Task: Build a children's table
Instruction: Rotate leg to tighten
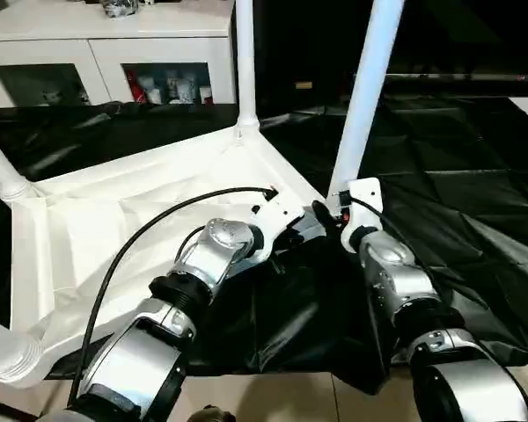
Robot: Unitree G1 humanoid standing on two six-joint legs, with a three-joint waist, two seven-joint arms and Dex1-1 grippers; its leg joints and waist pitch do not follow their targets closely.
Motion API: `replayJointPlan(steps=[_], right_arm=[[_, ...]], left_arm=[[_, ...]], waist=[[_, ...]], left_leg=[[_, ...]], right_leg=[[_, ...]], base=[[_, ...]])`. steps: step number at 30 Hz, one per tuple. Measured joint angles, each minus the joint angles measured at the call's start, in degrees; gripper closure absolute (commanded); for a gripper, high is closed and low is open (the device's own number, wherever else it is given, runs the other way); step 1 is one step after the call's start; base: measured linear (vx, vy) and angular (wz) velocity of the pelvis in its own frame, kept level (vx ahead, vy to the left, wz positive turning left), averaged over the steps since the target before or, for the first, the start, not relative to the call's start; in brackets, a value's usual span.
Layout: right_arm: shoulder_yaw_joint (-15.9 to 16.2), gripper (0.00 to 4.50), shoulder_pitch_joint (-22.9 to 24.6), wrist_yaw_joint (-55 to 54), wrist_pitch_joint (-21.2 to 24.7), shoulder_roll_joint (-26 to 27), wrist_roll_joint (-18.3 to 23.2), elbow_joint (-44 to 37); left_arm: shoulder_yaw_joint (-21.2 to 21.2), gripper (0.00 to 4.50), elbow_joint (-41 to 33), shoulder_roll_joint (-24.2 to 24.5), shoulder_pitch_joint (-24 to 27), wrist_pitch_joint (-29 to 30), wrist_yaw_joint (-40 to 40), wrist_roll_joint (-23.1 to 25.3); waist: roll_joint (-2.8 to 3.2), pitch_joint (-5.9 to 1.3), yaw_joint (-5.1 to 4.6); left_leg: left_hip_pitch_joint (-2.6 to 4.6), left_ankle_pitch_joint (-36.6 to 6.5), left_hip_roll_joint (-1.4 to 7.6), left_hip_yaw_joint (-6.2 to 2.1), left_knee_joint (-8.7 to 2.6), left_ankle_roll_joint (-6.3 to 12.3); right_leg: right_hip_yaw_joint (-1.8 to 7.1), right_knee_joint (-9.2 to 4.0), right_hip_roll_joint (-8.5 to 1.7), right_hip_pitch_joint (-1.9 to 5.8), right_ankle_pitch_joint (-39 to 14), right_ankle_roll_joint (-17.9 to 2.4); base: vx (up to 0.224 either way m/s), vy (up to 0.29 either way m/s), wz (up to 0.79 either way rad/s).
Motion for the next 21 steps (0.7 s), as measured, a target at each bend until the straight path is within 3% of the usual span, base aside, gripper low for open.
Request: replayJointPlan(steps=[7, 10, 14, 19, 21], right_arm=[[1.31, 0.24, 2.22, 10.53, -1.89, -4.12, 1.18, -4.33], [4.38, 0.24, 4.57, 22.91, -1.57, -10.05, 1.58, -10.71], [6.75, 0.24, 7.75, 33.81, -0.61, -14.10, 2.32, -14.97], [6.94, 0.24, 8.56, 40.19, 1.22, -16.69, 4.15, -18.18], [7.49, 0.24, 8.73, 42.16, 1.82, -16.96, 4.92, -19.98]], left_arm=[[0.03, 4.50, -0.82, 1.72, 0.72, -1.68, -1.50, 0.01], [0.07, 4.50, -3.27, 3.99, 2.49, -2.81, -4.61, -0.12], [0.30, 4.50, -7.11, 7.56, 5.08, -3.97, -11.09, -1.33], [-0.57, 4.50, -14.52, 11.75, 9.43, -2.95, -21.27, -4.30], [-1.34, 4.50, -16.80, 12.79, 10.65, -2.74, -24.19, -4.96]], waist=[[-0.04, 0.04, -0.50], [-0.03, 0.04, -0.32], [0.02, 0.04, -0.44], [0.13, 0.06, -0.19], [0.13, 0.06, 0.36]], left_leg=[[-0.09, 0.00, 0.03, -0.02, -0.18, 0.00], [-0.07, 0.00, 0.10, -0.02, -0.26, 0.00], [-0.13, 0.00, 0.16, -0.04, -0.32, 0.00], [-0.21, 0.00, 0.16, 0.00, -0.29, 0.00], [-0.22, 0.00, 0.16, 0.02, -0.27, 0.00]], right_leg=[[-0.08, 0.03, 0.01, -0.21, 0.03, 0.01], [-0.13, 0.03, 0.06, -0.22, -0.01, 0.07], [-0.15, 0.03, 0.14, -0.35, -0.06, 0.15], [-0.10, 0.02, 0.14, -0.43, -0.11, 0.16], [-0.09, -0.01, 0.13, -0.41, -0.13, 0.17]], base=[[0.000, 0.000, 0.00], [0.000, 0.000, 0.00], [0.000, 0.000, 0.00], [0.000, 0.000, 0.00], [0.000, 0.000, 0.00]])
